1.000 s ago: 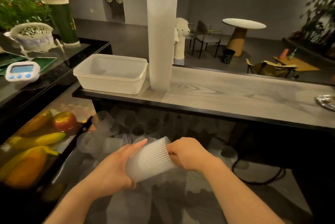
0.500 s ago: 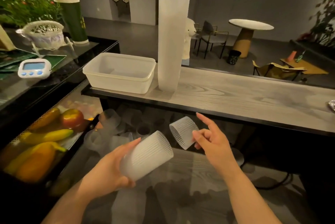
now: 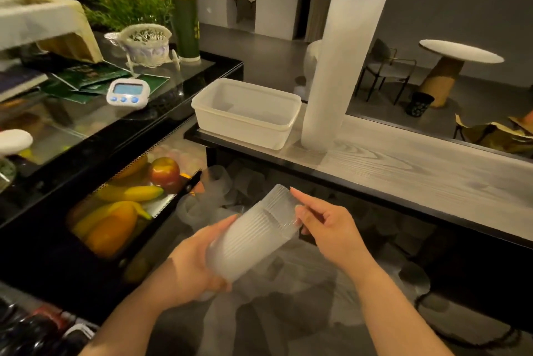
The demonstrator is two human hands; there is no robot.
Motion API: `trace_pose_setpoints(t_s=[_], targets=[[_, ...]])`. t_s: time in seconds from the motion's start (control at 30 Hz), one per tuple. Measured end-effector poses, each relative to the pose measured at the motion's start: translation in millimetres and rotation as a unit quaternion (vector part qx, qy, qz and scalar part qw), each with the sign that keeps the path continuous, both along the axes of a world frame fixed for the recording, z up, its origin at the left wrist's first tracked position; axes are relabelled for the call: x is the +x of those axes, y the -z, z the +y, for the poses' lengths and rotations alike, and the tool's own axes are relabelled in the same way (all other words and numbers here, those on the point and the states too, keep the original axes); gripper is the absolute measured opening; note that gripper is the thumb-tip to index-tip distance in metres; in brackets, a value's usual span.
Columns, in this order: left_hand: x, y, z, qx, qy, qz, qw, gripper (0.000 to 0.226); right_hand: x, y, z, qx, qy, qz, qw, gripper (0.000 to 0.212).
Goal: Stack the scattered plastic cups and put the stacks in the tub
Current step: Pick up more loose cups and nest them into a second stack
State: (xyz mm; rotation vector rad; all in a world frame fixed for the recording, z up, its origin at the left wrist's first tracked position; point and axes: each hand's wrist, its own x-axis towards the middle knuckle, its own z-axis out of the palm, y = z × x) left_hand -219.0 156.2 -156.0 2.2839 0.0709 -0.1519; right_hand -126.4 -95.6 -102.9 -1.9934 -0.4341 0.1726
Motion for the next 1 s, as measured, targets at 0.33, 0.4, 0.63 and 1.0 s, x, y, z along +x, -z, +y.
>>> trace_pose_setpoints(t_s=[0.33, 0.4, 0.63, 1.0], targets=[[-13, 9, 18, -0.020, -0.074, 0.009, 0.997, 0.108, 3, 7, 32, -0.006, -0.026, 0.011, 1.000, 0.037], [-13, 12, 21, -0.023, -0.082, 0.009, 0.996, 0.110, 3, 6, 35, 0.008, -0.030, 0.005, 0.999, 0.038], [-9, 14, 25, -0.055, -0.097, 0.020, 0.994, 0.112, 2, 10, 44, 0.021, 0.007, -0.033, 0.999, 0.039], [-1, 15, 22, -0.064, -0.080, 0.038, 0.994, 0.113, 3, 7, 42, -0.037, -0.054, -0.032, 0.997, 0.050]])
